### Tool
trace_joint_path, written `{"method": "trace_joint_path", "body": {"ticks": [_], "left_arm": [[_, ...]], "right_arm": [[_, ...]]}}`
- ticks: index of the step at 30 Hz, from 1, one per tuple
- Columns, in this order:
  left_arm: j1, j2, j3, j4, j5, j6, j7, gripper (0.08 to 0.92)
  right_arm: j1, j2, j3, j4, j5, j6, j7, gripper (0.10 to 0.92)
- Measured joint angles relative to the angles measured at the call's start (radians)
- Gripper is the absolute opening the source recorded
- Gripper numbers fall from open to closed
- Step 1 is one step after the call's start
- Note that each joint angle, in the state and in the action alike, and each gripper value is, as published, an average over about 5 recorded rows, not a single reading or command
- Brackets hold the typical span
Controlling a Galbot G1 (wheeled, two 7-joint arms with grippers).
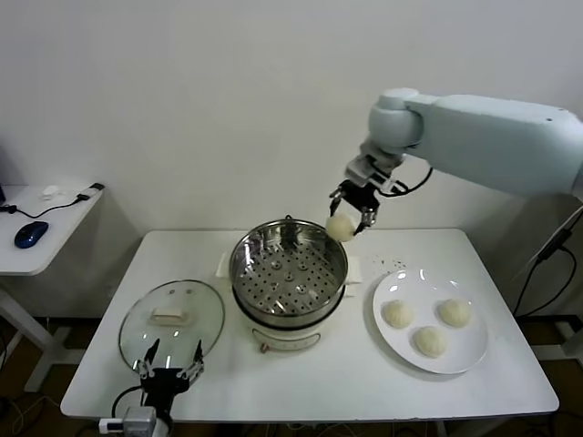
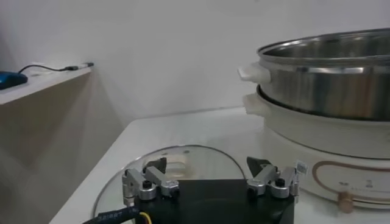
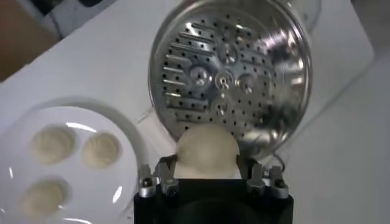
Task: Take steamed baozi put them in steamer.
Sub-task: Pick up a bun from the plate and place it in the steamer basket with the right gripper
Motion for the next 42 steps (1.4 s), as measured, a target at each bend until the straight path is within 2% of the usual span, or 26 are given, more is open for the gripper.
{"method": "trace_joint_path", "body": {"ticks": [6,13,22,27,34,38,42], "left_arm": [[-0.001,0.005,-0.001,0.003,0.000,0.000,-0.001,0.823],[-0.003,0.005,0.001,0.007,0.000,0.000,-0.003,0.823],[-0.009,0.003,0.001,0.008,-0.001,-0.001,-0.005,0.823],[-0.011,0.002,0.000,0.011,-0.003,-0.002,-0.006,0.823],[-0.014,0.002,-0.003,0.011,-0.004,-0.002,-0.009,0.823],[-0.008,0.002,-0.002,0.004,-0.004,-0.001,-0.009,0.823],[-0.001,0.002,-0.002,-0.004,-0.003,-0.001,-0.009,0.823]], "right_arm": [[-0.106,0.064,0.051,-0.048,-0.180,0.111,0.071,0.675],[-0.232,0.146,0.130,-0.175,-0.374,0.213,0.147,0.679],[-0.339,0.231,0.198,-0.335,-0.509,0.287,0.184,0.679],[-0.376,0.258,0.221,-0.389,-0.543,0.308,0.205,0.682],[-0.384,0.259,0.234,-0.402,-0.545,0.322,0.225,0.806],[-0.345,0.237,0.214,-0.374,-0.475,0.322,0.196,0.822],[-0.265,0.195,0.164,-0.335,-0.325,0.300,0.141,0.823]]}}
